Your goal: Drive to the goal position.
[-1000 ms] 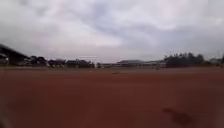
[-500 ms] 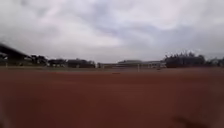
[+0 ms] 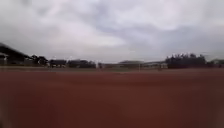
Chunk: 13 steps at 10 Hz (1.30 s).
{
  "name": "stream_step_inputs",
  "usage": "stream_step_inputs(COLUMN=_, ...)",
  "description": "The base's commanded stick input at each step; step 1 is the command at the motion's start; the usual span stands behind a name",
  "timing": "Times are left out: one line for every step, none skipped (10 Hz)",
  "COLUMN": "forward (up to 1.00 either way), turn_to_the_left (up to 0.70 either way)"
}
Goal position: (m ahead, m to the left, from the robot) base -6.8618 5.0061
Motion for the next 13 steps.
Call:
stream_step_inputs(forward=0.70, turn_to_the_left=0.35)
stream_step_inputs(forward=0.70, turn_to_the_left=0.35)
stream_step_inputs(forward=0.70, turn_to_the_left=0.35)
stream_step_inputs(forward=0.70, turn_to_the_left=0.35)
stream_step_inputs(forward=0.70, turn_to_the_left=0.35)
stream_step_inputs(forward=0.70, turn_to_the_left=0.35)
stream_step_inputs(forward=0.70, turn_to_the_left=0.35)
stream_step_inputs(forward=0.70, turn_to_the_left=0.00)
stream_step_inputs(forward=0.70, turn_to_the_left=0.00)
stream_step_inputs(forward=0.70, turn_to_the_left=0.00)
stream_step_inputs(forward=0.70, turn_to_the_left=0.00)
stream_step_inputs(forward=0.70, turn_to_the_left=0.00)
stream_step_inputs(forward=0.70, turn_to_the_left=0.00)
